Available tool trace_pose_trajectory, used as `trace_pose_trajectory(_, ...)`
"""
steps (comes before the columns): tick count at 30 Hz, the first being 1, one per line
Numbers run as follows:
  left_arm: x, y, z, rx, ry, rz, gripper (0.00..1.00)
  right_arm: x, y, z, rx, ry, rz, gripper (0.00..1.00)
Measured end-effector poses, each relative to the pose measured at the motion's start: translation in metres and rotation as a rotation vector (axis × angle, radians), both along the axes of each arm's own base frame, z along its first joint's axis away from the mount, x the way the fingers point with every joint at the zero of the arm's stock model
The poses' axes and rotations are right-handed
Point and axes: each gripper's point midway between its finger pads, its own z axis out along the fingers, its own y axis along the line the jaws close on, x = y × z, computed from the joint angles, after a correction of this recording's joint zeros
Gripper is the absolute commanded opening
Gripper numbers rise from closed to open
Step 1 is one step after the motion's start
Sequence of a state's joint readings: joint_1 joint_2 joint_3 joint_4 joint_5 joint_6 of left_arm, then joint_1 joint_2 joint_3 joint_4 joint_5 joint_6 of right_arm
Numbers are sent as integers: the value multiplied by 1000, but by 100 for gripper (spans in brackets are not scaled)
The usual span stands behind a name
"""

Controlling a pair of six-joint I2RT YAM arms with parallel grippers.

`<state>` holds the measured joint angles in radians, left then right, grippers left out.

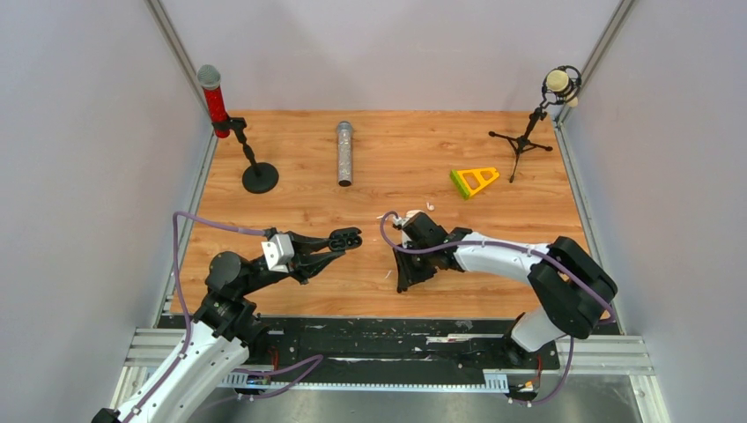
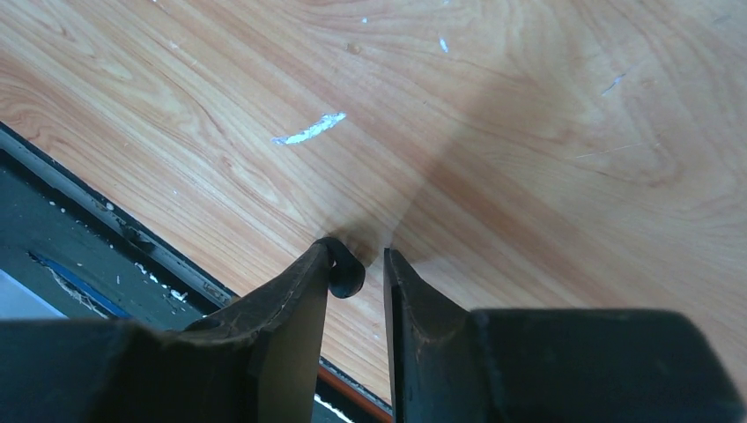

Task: Insert the wireless bluetooth earbuds into the charging case
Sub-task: Pick up the earbud from the center of the board.

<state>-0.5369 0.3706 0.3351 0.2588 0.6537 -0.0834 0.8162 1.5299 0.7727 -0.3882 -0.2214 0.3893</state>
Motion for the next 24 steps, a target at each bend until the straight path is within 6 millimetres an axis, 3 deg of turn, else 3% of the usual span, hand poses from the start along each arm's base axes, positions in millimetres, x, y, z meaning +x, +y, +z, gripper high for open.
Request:
trace_pose_trajectory(8,0,0,0,0,0,-1,0,-6,4,0,8,-2,9,28)
trace_pose_trajectory(16,-1,0,0,1,-1,-6,0,-23,7,0,34,3,15,19)
trace_pose_trajectory(24,-3,-1,1,1,-7,-16,0,-26,8,-1,45,5,2,28)
